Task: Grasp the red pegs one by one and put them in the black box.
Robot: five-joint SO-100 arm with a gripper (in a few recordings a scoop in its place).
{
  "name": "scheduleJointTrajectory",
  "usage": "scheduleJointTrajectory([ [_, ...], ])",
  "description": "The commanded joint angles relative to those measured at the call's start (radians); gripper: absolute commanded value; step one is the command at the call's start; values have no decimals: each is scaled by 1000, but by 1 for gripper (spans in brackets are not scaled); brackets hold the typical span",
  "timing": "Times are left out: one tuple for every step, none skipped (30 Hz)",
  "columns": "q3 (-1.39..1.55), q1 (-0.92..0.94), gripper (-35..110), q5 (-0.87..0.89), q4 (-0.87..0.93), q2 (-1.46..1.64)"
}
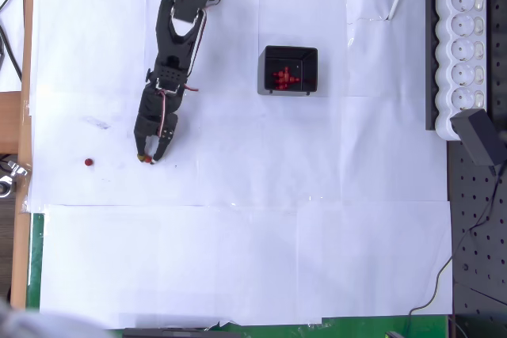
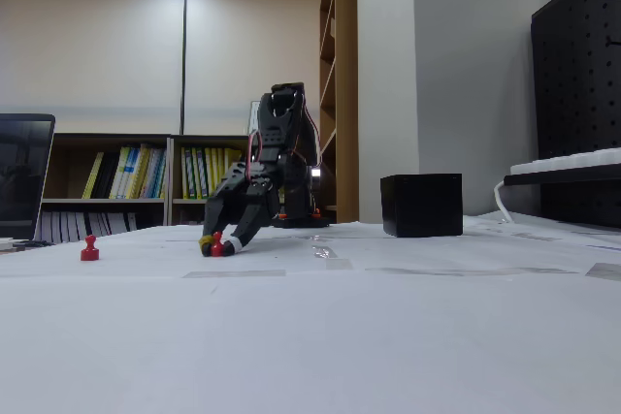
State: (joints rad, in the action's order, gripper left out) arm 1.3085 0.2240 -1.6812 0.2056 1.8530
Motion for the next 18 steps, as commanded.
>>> scheduleJointTrajectory([
  [221,-77,0,-130,718,-281],
  [316,-114,0,-161,882,-298],
  [419,-150,0,-189,1035,-302],
  [523,-193,0,-219,1177,-302],
  [615,-238,0,-245,1304,-302],
  [693,-284,0,-268,1407,-304],
  [761,-333,0,-295,1494,-307],
  [815,-385,0,-319,1563,-311],
  [836,-437,0,-356,1598,-330],
  [833,-489,0,-390,1598,-356],
  [833,-538,0,-419,1598,-373],
  [831,-588,0,-443,1598,-385],
  [824,-635,0,-469,1598,-393],
  [811,-683,0,-491,1598,-399],
  [793,-733,0,-506,1597,-402],
  [781,-779,0,-525,1597,-402],
  [776,-821,0,-541,1595,-397],
  [770,-859,0,-565,1585,-397],
])
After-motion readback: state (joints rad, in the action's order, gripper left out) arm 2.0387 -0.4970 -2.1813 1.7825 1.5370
